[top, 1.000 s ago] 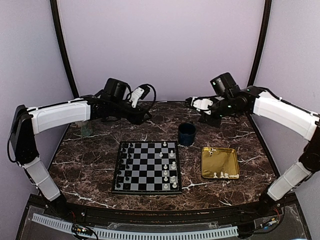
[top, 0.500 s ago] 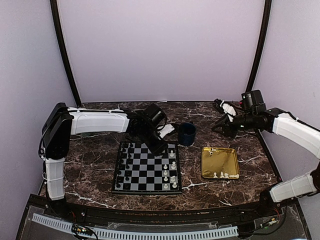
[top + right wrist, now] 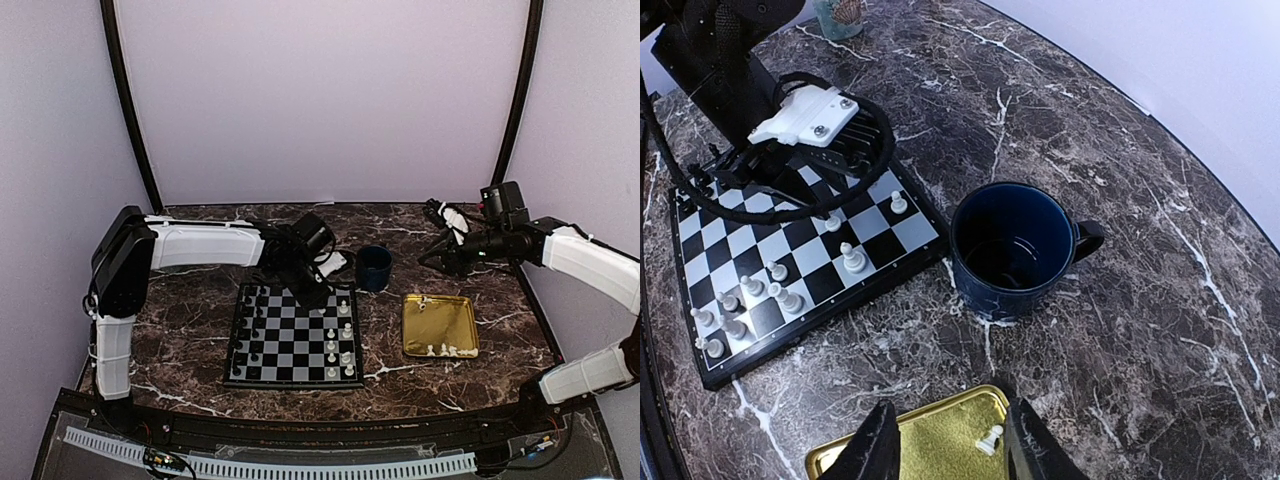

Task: Set up the chess pieces on the board
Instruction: Pick up the pawn from the chessboard, then place the pawn at g2.

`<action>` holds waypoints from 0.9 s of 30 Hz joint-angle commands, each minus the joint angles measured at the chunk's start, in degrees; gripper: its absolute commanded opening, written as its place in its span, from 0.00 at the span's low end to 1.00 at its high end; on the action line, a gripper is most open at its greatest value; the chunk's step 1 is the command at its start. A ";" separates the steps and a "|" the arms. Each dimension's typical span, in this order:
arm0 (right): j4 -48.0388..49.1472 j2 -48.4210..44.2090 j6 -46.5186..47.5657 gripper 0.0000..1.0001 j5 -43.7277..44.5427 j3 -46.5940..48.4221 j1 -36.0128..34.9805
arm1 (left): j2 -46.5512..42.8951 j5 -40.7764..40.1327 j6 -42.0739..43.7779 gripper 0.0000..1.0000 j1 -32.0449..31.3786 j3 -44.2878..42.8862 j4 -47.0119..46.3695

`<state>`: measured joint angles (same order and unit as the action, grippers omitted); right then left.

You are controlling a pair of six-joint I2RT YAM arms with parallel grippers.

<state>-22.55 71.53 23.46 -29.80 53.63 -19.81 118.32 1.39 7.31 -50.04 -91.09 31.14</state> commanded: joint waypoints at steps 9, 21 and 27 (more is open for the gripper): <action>1.39 1.51 0.95 0.37 0.00 -0.89 0.15 | 3.47 2.62 0.42 0.16 0.38 -3.55 0.05; 1.40 2.61 1.41 0.36 0.58 -0.96 0.20 | 4.25 6.26 -0.69 0.06 2.43 -4.38 -5.70; 1.45 2.82 1.41 0.37 0.65 -0.97 0.21 | 5.37 7.53 -0.98 0.06 2.67 -5.49 -6.23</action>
<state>-22.44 74.02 24.62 -29.47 53.21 -19.81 123.33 6.98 6.92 -47.51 -94.83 25.85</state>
